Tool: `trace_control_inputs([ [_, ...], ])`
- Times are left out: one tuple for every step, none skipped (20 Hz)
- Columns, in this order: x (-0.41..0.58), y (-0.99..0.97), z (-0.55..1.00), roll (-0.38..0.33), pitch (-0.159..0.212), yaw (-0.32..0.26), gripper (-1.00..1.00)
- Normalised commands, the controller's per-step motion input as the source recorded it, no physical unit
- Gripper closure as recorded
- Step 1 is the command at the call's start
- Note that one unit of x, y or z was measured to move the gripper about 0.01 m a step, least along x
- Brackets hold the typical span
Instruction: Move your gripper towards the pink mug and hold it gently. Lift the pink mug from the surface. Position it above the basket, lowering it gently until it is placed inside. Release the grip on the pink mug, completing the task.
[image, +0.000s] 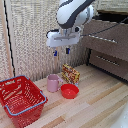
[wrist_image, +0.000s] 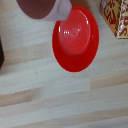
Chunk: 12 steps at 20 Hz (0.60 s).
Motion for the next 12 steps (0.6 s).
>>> trace_control_inputs([
  [0.234, 0.0, -0.33, 0.0, 0.019, 0.0, -1.0],
  [0.563, -0.02, -0.49, 0.012, 0.151, 0.0, -1.0],
  [0.563, -0.02, -0.49, 0.012, 0.151, 0.0, -1.0],
  [0.566, -0.02, -0.49, 0.012, 0.145, 0.0, -1.0],
  [0.577, -0.02, -0.47, 0.011, 0.136, 0.0, -1.0],
  [0.589, -0.04, -0.47, 0.006, 0.13, 0.007, -1.0],
  [0.58, -0.05, -0.46, 0.007, 0.125, 0.009, -1.0],
  [0.574, -0.05, -0.44, 0.006, 0.115, 0.007, -1.0],
  [0.56, -0.05, -0.44, 0.007, 0.11, 0.006, -1.0],
  [0.549, -0.04, -0.43, 0.004, 0.11, 0.005, -1.0],
  [0.537, -0.03, -0.42, 0.0, 0.116, 0.005, -1.0],
  [0.511, -0.05, -0.42, 0.0, 0.122, 0.018, -1.0],
])
